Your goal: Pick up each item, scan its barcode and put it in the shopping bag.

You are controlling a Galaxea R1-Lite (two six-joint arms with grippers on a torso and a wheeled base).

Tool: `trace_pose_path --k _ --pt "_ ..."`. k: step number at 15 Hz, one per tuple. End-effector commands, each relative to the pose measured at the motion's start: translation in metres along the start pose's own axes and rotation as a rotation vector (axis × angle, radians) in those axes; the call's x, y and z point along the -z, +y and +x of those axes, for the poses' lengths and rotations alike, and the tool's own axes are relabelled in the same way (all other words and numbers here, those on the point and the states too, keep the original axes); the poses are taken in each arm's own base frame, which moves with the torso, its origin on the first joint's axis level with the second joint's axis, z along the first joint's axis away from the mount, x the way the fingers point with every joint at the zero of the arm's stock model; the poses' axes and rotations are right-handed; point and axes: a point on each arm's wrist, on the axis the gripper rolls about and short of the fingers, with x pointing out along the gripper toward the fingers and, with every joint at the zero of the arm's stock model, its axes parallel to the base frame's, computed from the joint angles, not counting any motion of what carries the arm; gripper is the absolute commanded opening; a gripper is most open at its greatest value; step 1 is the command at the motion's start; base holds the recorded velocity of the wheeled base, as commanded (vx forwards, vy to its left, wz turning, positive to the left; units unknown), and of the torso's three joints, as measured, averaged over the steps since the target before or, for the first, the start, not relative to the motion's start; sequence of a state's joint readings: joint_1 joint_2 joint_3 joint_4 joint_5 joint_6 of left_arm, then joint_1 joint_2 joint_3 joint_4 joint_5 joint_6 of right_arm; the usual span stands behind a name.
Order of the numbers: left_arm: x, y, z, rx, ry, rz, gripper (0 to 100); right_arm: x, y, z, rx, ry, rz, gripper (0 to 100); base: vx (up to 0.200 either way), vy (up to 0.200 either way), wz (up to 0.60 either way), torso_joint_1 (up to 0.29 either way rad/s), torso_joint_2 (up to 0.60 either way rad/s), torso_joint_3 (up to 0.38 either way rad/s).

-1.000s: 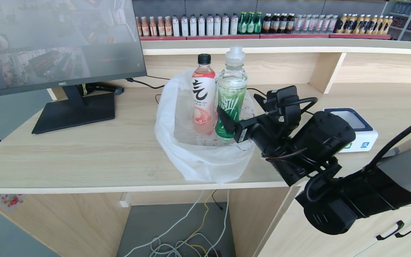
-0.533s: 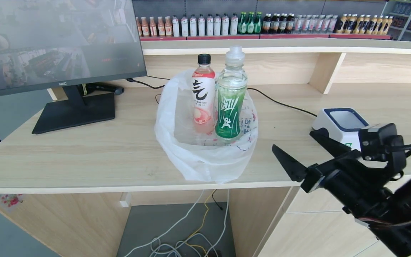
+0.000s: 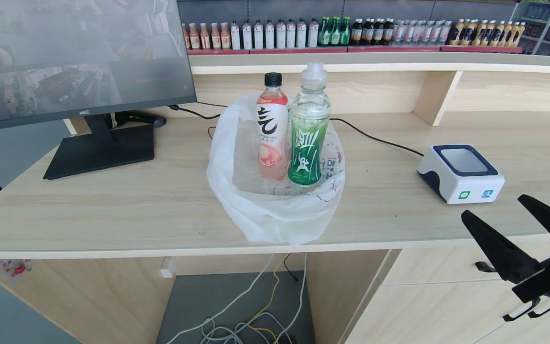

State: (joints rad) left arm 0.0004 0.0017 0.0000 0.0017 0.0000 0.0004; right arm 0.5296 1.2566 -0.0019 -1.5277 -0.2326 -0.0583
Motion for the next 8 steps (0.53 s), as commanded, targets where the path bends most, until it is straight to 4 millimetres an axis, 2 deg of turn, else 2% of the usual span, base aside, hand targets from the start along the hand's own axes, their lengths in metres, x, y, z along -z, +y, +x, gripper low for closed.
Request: trace_pose_path --k 1,3,5,6,7,8 --pt "0.0 0.0 0.0 0.0 0.0 0.0 100 -0.014 -0.008 -0.032 0.002 -0.013 0.013 100 0.0 0.0 0.0 0.0 0.0 0.0" --pt "0.0 0.0 0.0 -0.001 0.0 0.0 100 -0.001 -0.019 -0.08 -0.012 0.151 -0.013 100 0.0 0.0 0.0 0.0 0.0 0.0" --pt "0.0 0.0 0.0 -0.001 0.0 0.0 100 0.023 -0.029 -0.129 -0.055 0.276 -0.075 100 0.0 0.0 0.0 0.0 0.0 0.0" --pt "0.0 0.0 0.0 -0.001 0.0 0.0 100 0.03 -0.031 -0.14 -0.094 0.285 -0.095 100 0.0 0.0 0.0 0.0 0.0 0.0" --pt "0.0 0.0 0.0 -0.001 0.0 0.0 100 0.045 -0.034 -0.161 -0.165 0.285 -0.127 100 0.0 0.0 0.0 0.0 0.0 0.0" --pt "0.0 0.0 0.0 -0.001 0.0 0.0 100 0.045 -0.035 -0.166 -0.18 0.292 -0.124 100 0.0 0.0 0.0 0.0 0.0 0.0"
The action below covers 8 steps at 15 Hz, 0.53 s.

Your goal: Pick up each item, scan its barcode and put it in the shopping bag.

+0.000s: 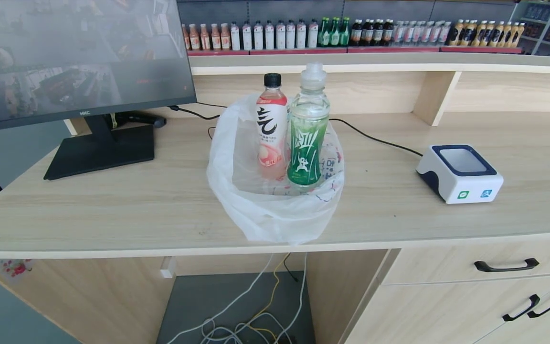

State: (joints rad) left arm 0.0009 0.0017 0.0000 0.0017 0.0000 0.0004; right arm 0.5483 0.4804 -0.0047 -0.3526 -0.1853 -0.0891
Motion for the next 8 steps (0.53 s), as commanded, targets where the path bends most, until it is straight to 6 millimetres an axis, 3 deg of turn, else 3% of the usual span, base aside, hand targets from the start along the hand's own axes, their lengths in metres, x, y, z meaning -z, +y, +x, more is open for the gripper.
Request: trace_pose_path --k 1,4,7,8 --pt "0.0 0.0 0.0 0.001 0.0 0.0 100 0.0357 -0.0033 -0.0418 -0.069 -0.094 -0.032 100 0.0 0.0 0.0 0.0 0.0 0.0" --pt "0.0 0.0 0.0 0.001 0.0 0.0 100 0.0337 -0.0016 -0.0371 -0.014 -0.024 -0.021 100 0.0 0.0 0.0 0.0 0.0 0.0" --pt "0.0 0.0 0.0 0.001 0.0 0.0 100 0.0323 0.0027 -0.0342 0.286 0.06 0.001 100 0.0 0.0 0.0 0.0 0.0 0.0" --pt "0.0 0.0 0.0 0.001 0.0 0.0 100 0.0325 0.0033 -0.0352 0.313 0.051 0.007 100 0.0 0.0 0.0 0.0 0.0 0.0"
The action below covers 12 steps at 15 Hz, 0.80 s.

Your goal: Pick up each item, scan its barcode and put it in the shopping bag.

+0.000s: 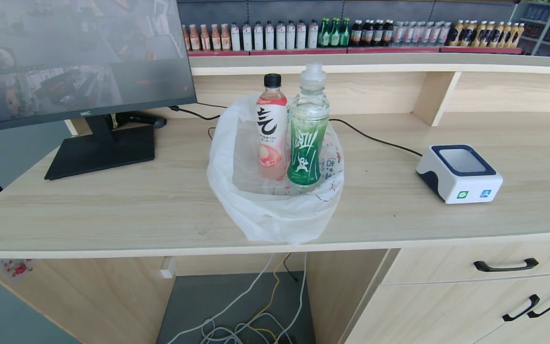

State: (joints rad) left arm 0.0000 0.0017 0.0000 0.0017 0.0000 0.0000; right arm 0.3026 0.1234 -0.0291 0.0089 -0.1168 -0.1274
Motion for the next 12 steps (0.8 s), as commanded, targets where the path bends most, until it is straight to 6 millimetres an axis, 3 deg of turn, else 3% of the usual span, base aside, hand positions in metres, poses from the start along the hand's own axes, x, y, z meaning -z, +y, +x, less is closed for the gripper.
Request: trace_pose_path --k 1,4,9,10,11,12 --pt "0.0 0.0 0.0 -0.002 0.0 0.0 100 0.0009 0.0028 -0.0034 0.176 -0.013 0.037 100 0.0 0.0 0.0 0.0 0.0 0.0" --pt "0.0 0.0 0.0 -0.002 0.0 -0.006 100 0.0014 0.0009 -0.002 0.264 -0.032 0.132 100 0.0 0.0 0.0 0.0 0.0 0.0" --pt "0.0 0.0 0.0 0.0 0.0 0.002 100 0.0016 0.0019 -0.0024 0.295 -0.022 0.123 100 0.0 0.0 0.0 0.0 0.0 0.0" --pt "0.0 0.0 0.0 0.0 0.0 0.003 100 0.0015 0.0023 -0.0023 0.275 -0.023 0.121 100 0.0 0.0 0.0 0.0 0.0 0.0" --pt "0.0 0.0 0.0 0.0 0.0 0.003 100 0.0049 0.0064 -0.0005 0.109 -0.022 0.107 100 0.0 0.0 0.0 0.0 0.0 0.0" --pt "0.0 0.0 0.0 0.0 0.0 0.0 100 0.007 0.0068 -0.0004 0.104 -0.001 0.115 100 0.0 0.0 0.0 0.0 0.0 0.0"
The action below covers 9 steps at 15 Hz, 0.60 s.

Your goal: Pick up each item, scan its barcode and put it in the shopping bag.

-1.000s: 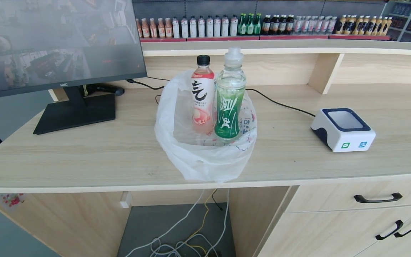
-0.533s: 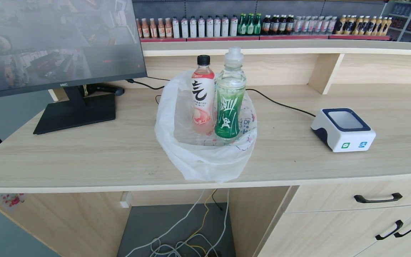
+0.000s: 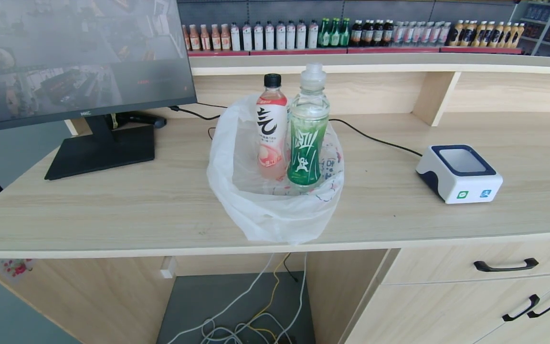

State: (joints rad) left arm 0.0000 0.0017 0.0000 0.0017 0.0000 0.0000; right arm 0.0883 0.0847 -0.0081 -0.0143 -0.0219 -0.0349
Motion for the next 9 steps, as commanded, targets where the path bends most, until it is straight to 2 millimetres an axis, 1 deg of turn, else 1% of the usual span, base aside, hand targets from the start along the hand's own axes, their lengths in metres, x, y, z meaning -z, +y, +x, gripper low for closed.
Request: trace_pose_path --k 1,9 --pt "0.0 0.0 0.0 -0.002 0.0 -0.006 100 0.0033 0.0003 0.0014 -0.008 0.031 0.01 100 0.0 0.0 0.0 0.0 0.0 0.0" --pt "0.0 0.0 0.0 -0.002 0.0 -0.006 100 0.0034 0.0001 0.0012 -0.022 0.029 0.013 100 0.0 -0.2 0.0 0.005 0.0 0.004"
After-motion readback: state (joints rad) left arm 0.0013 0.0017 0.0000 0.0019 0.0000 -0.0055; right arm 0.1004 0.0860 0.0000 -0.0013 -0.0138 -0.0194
